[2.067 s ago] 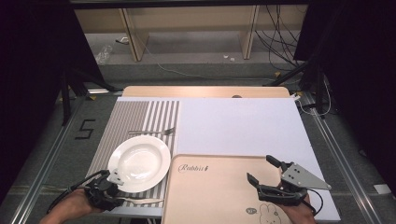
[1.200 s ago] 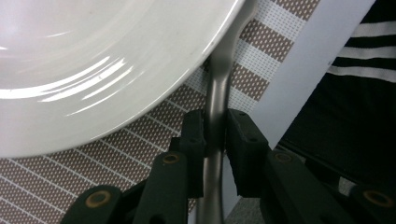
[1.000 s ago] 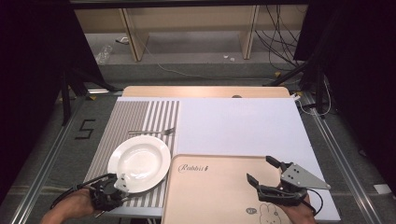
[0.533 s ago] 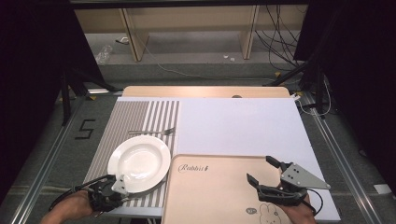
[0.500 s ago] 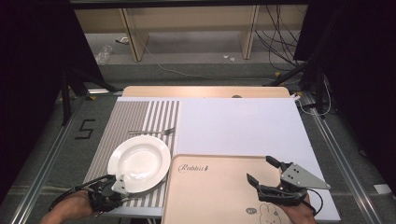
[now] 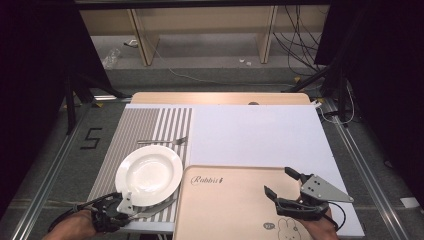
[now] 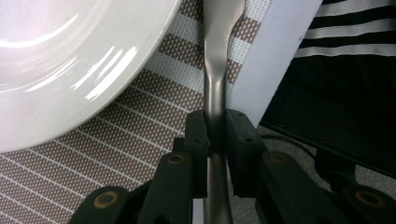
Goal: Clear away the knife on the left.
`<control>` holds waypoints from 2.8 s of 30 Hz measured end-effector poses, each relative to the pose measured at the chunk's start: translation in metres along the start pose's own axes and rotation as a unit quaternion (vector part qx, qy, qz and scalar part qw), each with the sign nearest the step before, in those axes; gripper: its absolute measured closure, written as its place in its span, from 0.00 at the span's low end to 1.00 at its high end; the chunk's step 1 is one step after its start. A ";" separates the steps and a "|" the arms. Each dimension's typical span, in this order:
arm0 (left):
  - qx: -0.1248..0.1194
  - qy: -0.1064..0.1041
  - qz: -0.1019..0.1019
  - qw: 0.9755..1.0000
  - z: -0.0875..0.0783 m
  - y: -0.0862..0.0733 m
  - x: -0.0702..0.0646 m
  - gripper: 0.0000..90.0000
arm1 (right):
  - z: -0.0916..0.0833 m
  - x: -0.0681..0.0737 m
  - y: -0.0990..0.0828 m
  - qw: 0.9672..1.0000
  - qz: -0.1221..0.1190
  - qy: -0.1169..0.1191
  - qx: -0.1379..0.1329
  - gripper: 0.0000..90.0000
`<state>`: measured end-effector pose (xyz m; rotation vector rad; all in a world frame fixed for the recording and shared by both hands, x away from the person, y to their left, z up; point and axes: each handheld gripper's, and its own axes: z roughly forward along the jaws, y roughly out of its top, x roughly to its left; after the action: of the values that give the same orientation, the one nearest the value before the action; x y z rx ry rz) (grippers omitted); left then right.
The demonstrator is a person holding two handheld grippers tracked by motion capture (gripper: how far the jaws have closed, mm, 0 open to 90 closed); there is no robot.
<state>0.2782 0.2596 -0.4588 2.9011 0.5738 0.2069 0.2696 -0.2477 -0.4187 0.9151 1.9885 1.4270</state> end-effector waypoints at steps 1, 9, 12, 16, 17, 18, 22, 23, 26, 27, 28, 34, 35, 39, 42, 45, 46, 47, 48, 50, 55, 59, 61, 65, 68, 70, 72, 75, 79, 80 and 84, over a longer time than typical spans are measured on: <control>-0.003 0.001 -0.001 1.000 -0.001 0.000 0.000 0.88 | 0.000 0.000 0.000 1.000 0.000 0.000 0.000 0.17; -0.025 -0.006 0.002 1.000 -0.013 0.006 -0.005 0.88 | 0.000 0.000 0.000 1.000 0.000 0.000 0.000 0.17; -0.040 -0.007 -0.003 0.999 -0.018 0.010 -0.006 0.88 | 0.000 0.000 0.000 1.000 0.000 0.001 0.000 0.17; -0.075 -0.026 -0.022 0.997 -0.024 0.016 -0.005 0.88 | 0.000 0.000 0.000 1.000 0.000 0.001 0.001 0.17; -0.085 -0.032 -0.032 0.995 -0.026 0.019 -0.003 0.88 | 0.000 0.000 0.000 1.000 0.001 0.001 0.001 0.17; -0.098 -0.039 -0.041 0.994 -0.028 0.020 -0.002 0.88 | 0.000 0.000 0.000 1.000 0.001 0.000 0.001 0.17; -0.129 -0.051 -0.072 0.988 -0.033 0.030 0.001 0.88 | -0.001 0.000 0.000 1.000 0.002 0.000 0.001 0.17; -0.136 -0.059 -0.083 0.985 -0.034 0.033 0.002 0.88 | 0.000 0.000 0.000 1.000 0.003 0.001 0.001 0.17; -0.155 -0.075 -0.109 0.979 -0.034 0.041 0.006 0.88 | -0.001 0.000 0.000 1.000 0.003 0.001 0.002 0.17; -0.160 -0.074 -0.114 0.978 -0.034 0.046 0.007 0.88 | 0.000 0.000 0.000 1.000 0.003 0.001 0.001 0.17; -0.162 -0.077 -0.110 0.978 -0.033 0.049 0.007 0.88 | -0.001 0.000 0.000 1.000 0.003 0.001 0.002 0.17; -0.170 -0.092 -0.120 0.974 -0.029 0.064 0.010 0.88 | 0.000 0.000 0.000 1.000 0.003 0.000 0.001 0.17; -0.173 -0.093 -0.120 0.973 -0.027 0.070 0.011 0.88 | 0.000 0.000 0.000 1.000 0.003 0.000 0.002 0.17; -0.181 -0.103 -0.123 0.970 -0.025 0.076 0.011 0.88 | -0.001 0.000 0.000 1.000 0.003 0.000 0.002 0.17; -0.180 -0.104 -0.122 0.970 -0.022 0.083 0.009 0.88 | 0.000 0.000 0.000 1.000 0.002 0.001 0.001 0.17; -0.187 -0.114 -0.120 0.968 -0.020 0.091 0.007 0.88 | -0.001 0.000 0.000 1.000 0.002 0.001 0.000 0.17; -0.185 -0.114 -0.120 0.969 -0.020 0.094 0.006 0.88 | -0.001 0.000 0.000 1.000 0.002 0.000 0.003 0.17; -0.184 -0.115 -0.118 0.969 -0.019 0.097 0.005 0.88 | -0.001 0.000 0.000 1.000 0.000 0.000 0.002 0.17; -0.182 -0.117 -0.116 0.969 -0.018 0.099 0.004 0.88 | -0.001 0.000 0.000 1.000 0.000 0.000 0.002 0.17; -0.177 -0.127 -0.111 0.970 -0.017 0.107 0.002 0.88 | -0.001 0.000 0.000 1.000 0.002 0.000 0.002 0.17; -0.164 -0.128 -0.098 0.973 -0.014 0.119 -0.002 0.88 | -0.001 -0.001 0.001 1.000 0.002 0.002 -0.003 0.17; -0.157 -0.135 -0.094 0.974 -0.012 0.131 -0.007 0.88 | -0.002 -0.002 0.001 1.000 0.004 -0.001 -0.004 0.17; -0.157 -0.139 -0.092 0.974 -0.011 0.133 -0.008 0.88 | -0.002 -0.002 0.001 1.000 0.005 -0.002 -0.006 0.17; -0.150 -0.151 -0.092 0.973 -0.007 0.142 -0.015 0.88 | -0.003 -0.003 0.001 1.000 0.007 -0.002 -0.010 0.17; -0.141 -0.165 -0.089 0.972 -0.004 0.147 -0.020 0.88 | -0.003 -0.004 0.001 1.000 0.008 -0.002 -0.010 0.17; -0.133 -0.166 -0.088 0.973 -0.002 0.151 -0.024 0.88 | -0.003 -0.004 0.001 1.000 0.009 -0.002 -0.009 0.17; -0.135 -0.170 -0.085 0.972 -0.001 0.153 -0.025 0.88 | -0.003 -0.004 0.001 1.000 0.007 -0.001 -0.009 0.17; -0.129 -0.175 -0.077 0.973 0.002 0.160 -0.031 0.88 | -0.003 -0.003 0.001 1.000 0.007 -0.001 -0.009 0.17; -0.126 -0.186 -0.072 0.972 0.008 0.167 -0.038 0.88 | -0.003 -0.003 0.001 1.000 0.008 0.000 -0.008 0.17; -0.126 -0.186 -0.072 0.972 0.008 0.167 -0.038 0.88 | -0.003 -0.003 0.001 1.000 0.008 0.000 -0.008 0.17; -0.116 -0.194 -0.066 0.972 0.016 0.170 -0.044 0.88 | -0.002 -0.003 0.000 1.000 0.007 0.001 -0.007 0.17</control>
<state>0.3026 0.0853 -0.4448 2.5653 0.6203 -0.2887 0.2697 -0.2510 -0.4175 0.9249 1.9749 1.4472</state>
